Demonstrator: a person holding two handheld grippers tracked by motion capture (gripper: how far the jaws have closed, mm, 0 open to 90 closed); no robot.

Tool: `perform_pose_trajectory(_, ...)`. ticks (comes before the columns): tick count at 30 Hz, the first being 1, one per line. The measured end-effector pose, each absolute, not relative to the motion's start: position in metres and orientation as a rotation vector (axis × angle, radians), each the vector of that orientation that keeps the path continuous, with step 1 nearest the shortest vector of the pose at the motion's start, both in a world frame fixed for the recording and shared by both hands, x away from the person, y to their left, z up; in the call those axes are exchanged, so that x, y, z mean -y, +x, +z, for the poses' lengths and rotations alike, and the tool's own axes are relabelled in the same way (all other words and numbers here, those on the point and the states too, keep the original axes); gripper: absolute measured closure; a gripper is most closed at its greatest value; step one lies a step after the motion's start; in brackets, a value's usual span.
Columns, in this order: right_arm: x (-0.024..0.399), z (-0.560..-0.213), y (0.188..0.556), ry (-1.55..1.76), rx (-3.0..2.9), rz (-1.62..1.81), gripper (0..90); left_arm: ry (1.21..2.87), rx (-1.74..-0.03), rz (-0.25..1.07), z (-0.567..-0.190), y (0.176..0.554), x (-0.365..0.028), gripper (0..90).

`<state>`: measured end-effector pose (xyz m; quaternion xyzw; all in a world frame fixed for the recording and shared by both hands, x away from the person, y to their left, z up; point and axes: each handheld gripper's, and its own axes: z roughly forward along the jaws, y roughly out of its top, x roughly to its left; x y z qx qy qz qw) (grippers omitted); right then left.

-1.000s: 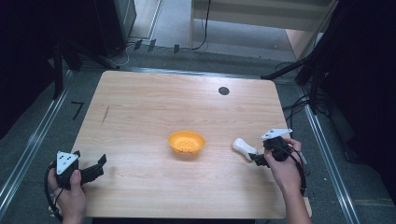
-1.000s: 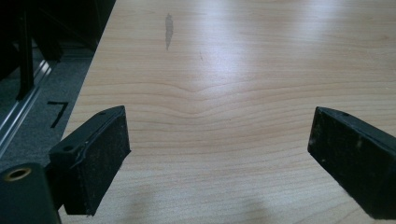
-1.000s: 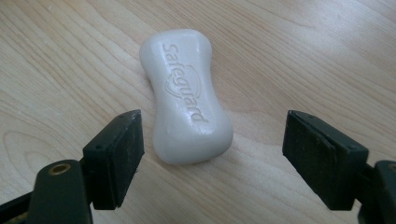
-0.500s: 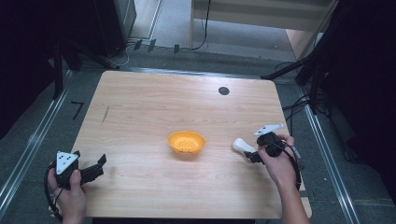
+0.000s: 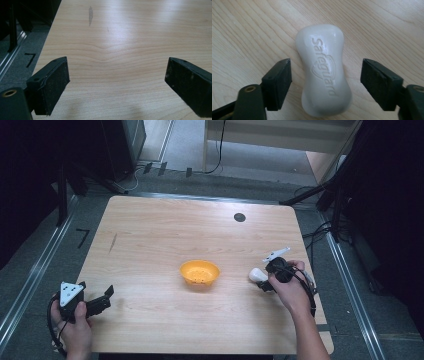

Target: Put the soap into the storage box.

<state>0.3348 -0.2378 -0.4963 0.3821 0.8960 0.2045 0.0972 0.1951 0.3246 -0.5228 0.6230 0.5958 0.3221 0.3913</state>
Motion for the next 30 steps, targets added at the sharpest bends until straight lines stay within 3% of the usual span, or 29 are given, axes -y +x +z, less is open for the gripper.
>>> perform_pose_trajectory(3,0.235,-0.497,0.339,1.145,-2.666,0.604,34.6,1.582,-1.517,0.815,-0.523,0.195,-0.325,6.2)
perform_pose_trajectory(13,0.229,-0.501,0.347,1.149,-2.725,0.522,35.2,1.584,-1.521,0.81,-0.523,0.195,-0.325,6.2)
perform_pose_trajectory(22,0.23,-0.51,0.351,1.156,-2.777,0.497,47.2,1.583,-1.521,0.808,-0.523,0.195,-0.325,6.2)
perform_pose_trajectory(30,0.23,-0.511,0.348,1.117,-2.781,0.493,49.0,1.583,-1.521,0.808,-0.523,0.195,-0.325,6.2)
